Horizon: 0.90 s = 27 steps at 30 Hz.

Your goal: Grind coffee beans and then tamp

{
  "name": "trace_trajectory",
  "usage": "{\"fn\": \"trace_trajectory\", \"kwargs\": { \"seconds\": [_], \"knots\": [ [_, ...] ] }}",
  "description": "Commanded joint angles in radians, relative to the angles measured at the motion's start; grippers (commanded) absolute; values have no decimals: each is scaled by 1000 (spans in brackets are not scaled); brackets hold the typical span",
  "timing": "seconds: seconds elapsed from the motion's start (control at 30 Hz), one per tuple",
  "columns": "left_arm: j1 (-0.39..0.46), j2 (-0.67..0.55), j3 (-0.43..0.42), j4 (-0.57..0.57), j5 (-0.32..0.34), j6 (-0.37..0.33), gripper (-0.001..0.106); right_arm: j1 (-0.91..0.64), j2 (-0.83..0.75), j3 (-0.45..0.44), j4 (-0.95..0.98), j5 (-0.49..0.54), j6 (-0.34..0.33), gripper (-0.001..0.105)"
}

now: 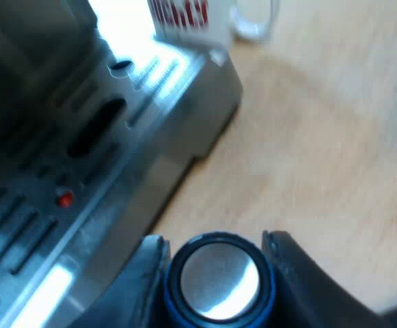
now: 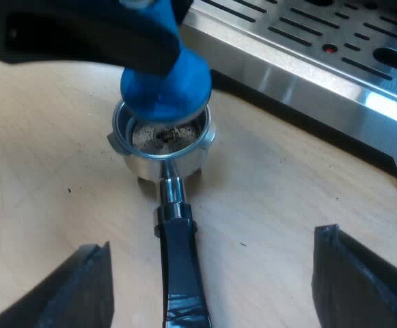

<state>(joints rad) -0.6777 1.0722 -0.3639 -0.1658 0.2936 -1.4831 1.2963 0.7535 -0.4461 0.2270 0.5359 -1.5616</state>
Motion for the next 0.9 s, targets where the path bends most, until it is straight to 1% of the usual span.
{"fn": "trace_trajectory", "kwargs": {
  "seconds": [0.03, 0.27, 0.37, 0.43, 0.53, 0.6, 0.63, 0.7, 0.73, 0.8, 0.83, 0.9],
  "knots": [
    [-6, -24, -3, -28, -5, -2, 24, -1, -7, -2, -6, 6, -6, 63],
    [-6, -125, -6, -27, -5, -2, 24, -1, -7, -2, -52, 6, -6, 63],
    [-6, -181, -6, -19, -18, -2, 24, -1, -7, -2, -103, -20, -14, 63],
    [-6, -214, -6, -11, -43, -2, 24, -1, -7, -2, -126, -30, -14, 63],
    [-6, -259, -6, 5, -122, -2, 24, -1, -7, -2, -135, -72, -14, 63],
    [-6, -285, -6, 41, -170, -2, 24, 2, -7, -2, -135, -104, -18, 63],
    [-6, -291, -6, 49, -175, -2, 24, 1, -7, -2, -138, -116, -32, 63],
    [-6, -308, -6, 105, -207, -2, 24, 1, -7, -2, -145, -152, -77, 63],
    [-6, -310, -6, 119, -217, -2, 24, 1, -7, -2, -150, -157, -86, 63],
    [15, -315, -6, 166, -231, -2, 24, 1, -7, -2, -178, -166, -126, 63],
    [21, -314, -6, 171, -231, -2, 24, 1, -7, -2, -185, -168, -133, 63],
    [63, -314, -6, 193, -231, -2, 24, 1, -7, -2, -217, -180, -172, 63]
  ]
}}
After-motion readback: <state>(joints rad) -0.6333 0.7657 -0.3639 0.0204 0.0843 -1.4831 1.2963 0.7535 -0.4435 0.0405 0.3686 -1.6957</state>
